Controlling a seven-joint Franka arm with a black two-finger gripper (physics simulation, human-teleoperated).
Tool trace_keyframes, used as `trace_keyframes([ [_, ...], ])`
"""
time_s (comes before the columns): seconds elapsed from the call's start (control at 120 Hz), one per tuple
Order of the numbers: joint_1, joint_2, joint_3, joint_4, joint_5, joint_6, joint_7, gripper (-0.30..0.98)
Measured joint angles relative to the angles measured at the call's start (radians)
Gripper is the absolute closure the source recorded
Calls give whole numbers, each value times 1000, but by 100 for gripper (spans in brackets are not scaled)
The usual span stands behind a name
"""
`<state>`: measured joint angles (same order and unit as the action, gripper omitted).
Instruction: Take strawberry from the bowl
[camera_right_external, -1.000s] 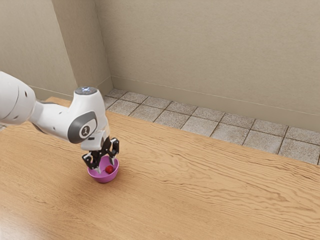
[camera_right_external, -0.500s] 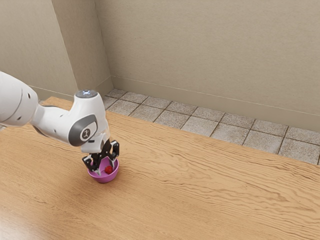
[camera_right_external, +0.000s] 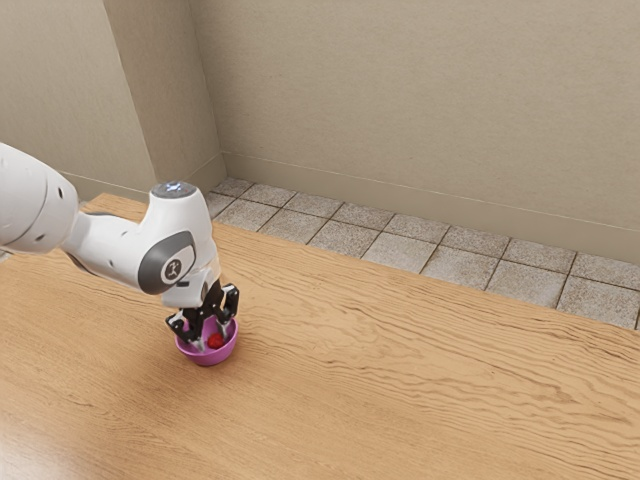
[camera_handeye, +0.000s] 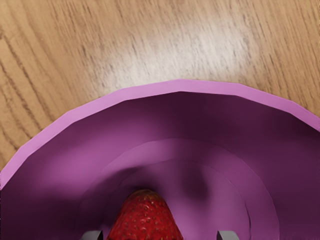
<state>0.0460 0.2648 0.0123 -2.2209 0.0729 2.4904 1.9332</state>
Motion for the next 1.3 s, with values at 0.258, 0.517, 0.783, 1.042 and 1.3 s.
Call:
trace_keyframes([
  [0.258,0,-2,0,0,1,0,0,53],
  [0.517,1,-17,0,-1,2,-1,-1,56],
  [0.783,-38,-247,-8,-143,8,-7,-9,58],
  [1.042,-148,-256,-58,-156,13,-11,-50,59],
  [1.3,-225,-137,-68,-103,14,-10,-87,59],
])
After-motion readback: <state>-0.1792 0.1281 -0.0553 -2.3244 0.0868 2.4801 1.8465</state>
